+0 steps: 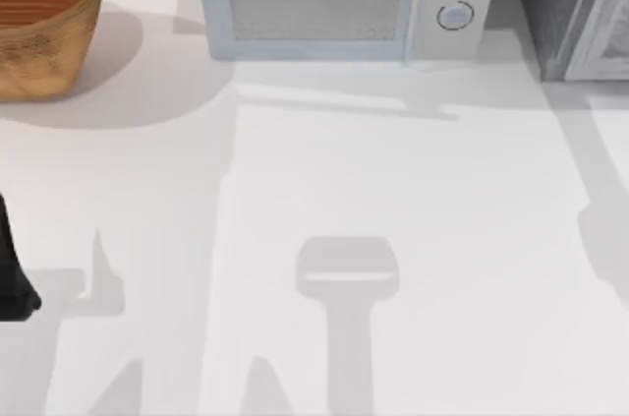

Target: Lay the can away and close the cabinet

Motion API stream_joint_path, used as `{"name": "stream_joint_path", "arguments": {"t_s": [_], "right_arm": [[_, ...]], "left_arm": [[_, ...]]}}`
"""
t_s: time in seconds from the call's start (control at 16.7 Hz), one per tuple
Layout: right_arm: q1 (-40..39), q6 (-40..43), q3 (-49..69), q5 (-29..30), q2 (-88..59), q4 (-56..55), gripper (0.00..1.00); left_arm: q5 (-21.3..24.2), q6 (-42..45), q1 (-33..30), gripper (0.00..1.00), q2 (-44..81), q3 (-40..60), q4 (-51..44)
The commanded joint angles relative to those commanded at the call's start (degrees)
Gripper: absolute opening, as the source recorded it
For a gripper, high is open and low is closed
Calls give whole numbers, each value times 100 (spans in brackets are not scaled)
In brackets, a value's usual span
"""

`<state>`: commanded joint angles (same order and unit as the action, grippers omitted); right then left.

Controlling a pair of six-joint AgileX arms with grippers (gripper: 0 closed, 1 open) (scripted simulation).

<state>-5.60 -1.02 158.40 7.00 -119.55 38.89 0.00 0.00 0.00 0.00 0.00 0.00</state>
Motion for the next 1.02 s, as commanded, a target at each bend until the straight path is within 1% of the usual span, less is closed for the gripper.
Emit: {"name": "stream_joint_path", "arguments": {"t_s": [0.3,1.02], "right_arm": [[3,0,22,-3,-17,6,0],[3,0,22,-3,-17,6,90]], "left_arm": [[0,0,0,100,0,0,0],[0,0,0,100,0,0,0]]}}
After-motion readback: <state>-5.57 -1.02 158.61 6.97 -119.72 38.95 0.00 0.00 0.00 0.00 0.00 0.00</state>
